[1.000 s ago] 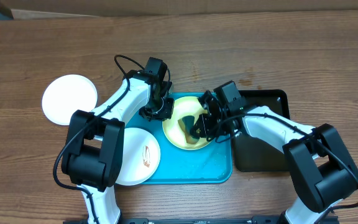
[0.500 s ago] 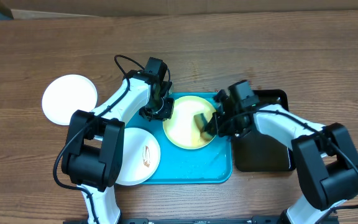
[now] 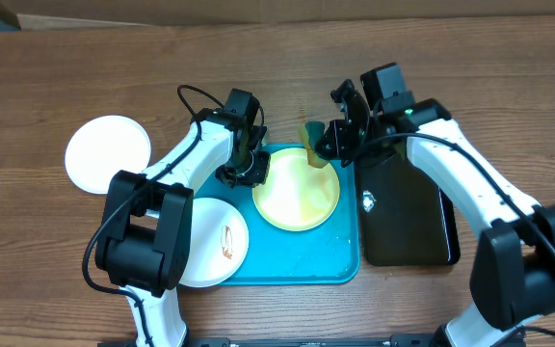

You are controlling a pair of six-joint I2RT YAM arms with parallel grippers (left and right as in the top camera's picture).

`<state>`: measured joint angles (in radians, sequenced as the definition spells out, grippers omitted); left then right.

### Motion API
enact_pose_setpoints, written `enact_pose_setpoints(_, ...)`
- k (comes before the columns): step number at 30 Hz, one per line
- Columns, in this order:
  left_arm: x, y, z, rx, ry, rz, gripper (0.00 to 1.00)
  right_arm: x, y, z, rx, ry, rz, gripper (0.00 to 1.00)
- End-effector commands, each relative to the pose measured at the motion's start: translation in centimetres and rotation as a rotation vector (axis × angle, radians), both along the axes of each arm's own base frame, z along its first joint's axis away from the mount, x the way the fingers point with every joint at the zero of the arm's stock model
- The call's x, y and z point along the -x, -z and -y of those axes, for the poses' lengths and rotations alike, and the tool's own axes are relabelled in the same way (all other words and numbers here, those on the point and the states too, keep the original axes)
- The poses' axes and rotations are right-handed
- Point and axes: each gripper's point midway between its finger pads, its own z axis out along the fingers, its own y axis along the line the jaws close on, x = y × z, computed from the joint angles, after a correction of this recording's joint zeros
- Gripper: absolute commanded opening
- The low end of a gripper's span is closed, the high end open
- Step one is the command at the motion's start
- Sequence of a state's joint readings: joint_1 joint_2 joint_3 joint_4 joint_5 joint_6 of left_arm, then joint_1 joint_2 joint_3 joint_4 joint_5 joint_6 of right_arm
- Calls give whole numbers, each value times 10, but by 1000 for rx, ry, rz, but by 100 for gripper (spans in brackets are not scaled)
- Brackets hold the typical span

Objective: Clean dirty plates on tray and stack at the side
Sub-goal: 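Return the sponge to the black tray and release it with the right gripper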

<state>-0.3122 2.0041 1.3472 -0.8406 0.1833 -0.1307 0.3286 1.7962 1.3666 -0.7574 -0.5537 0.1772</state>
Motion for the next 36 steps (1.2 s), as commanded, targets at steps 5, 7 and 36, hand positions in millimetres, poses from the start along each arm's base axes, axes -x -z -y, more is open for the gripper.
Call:
enact_pose_setpoints(5,-2,5,-5,-28,-5,-4,4,20,-28,60,187,111,-28,4)
enact_pose_setpoints(7,-2,5,-5,-28,-5,-4,4,38,-16,86,298,150,-121,4)
enact_pose_setpoints(36,-2,5,-5,-29,-5,-6,6,144,124,165,668,388,-450,59)
